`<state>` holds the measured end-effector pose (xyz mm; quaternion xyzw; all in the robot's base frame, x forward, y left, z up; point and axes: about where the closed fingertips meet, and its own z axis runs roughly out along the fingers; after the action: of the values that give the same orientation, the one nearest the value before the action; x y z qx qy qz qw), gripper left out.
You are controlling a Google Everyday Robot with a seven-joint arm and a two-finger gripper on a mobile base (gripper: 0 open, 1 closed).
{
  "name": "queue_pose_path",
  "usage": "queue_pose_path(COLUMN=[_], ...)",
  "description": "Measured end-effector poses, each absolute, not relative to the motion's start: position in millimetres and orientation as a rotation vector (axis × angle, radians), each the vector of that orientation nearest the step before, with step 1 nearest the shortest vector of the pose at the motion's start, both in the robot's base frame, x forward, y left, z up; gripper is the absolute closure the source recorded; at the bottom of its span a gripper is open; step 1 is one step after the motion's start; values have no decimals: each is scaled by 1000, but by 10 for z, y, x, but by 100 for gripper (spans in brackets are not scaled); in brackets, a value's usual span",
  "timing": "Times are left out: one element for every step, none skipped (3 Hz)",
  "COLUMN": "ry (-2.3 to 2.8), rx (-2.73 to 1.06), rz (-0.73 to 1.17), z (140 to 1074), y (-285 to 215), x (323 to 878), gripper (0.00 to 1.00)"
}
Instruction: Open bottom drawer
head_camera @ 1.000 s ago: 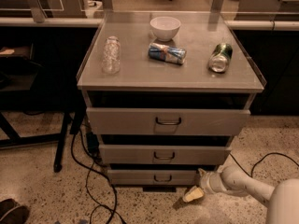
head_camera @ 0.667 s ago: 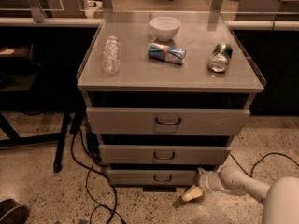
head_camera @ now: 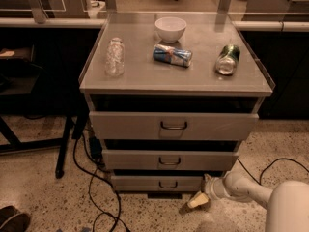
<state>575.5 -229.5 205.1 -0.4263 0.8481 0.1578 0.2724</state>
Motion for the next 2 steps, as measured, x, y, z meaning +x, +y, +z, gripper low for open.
queue_pose_path(ry=[2289,2281], rx=[-1161,-1184], rz=[414,400], z=[1971,1928], y=[-2269,-2229], x=[5788,5882], gripper=[0,0])
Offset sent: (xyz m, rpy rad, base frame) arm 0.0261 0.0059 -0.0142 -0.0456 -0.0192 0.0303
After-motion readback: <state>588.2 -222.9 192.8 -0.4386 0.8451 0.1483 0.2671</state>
